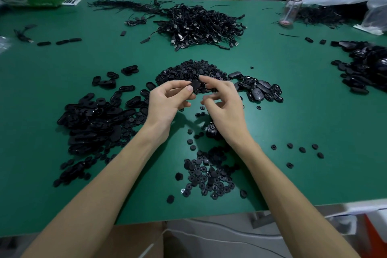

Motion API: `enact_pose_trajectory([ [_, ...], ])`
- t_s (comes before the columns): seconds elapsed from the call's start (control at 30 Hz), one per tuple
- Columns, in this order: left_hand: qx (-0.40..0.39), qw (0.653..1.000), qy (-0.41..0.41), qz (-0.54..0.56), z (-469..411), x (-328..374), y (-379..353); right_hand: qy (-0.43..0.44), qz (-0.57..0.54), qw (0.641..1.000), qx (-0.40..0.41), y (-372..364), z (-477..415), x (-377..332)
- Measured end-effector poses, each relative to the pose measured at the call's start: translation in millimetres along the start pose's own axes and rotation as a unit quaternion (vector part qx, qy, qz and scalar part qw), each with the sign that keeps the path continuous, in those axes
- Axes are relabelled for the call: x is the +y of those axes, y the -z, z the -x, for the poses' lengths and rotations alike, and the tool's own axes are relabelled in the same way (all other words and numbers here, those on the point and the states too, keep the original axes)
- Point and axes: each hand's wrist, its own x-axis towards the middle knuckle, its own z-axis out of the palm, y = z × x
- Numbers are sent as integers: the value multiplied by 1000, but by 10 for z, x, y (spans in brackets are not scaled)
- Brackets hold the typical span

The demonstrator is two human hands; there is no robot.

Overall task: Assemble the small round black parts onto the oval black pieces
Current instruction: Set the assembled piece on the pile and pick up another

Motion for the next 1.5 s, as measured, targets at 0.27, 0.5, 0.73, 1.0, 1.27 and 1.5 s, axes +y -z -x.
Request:
enact_pose_trajectory([
  [0.27,-64,998,-12,14,30,29,-20,-27,-101,994,32,34,-17,22],
  [0.5,-67,996,-46,-33,43,18,-35,-26,-70,997,36,27,-10,40],
  [0.73,-59,995,-56,-65,41,12,-44,-14,-62,997,40,18,-4,32],
  [1.0,-42,989,-71,-121,39,3,-77,59,59,995,50,-23,41,40],
  [1.27,-66,990,-88,-94,23,27,-39,70,35,993,84,-9,30,33],
  [1.5,-73,982,-101,-143,7,8,-12,75,57,994,57,-6,30,15],
])
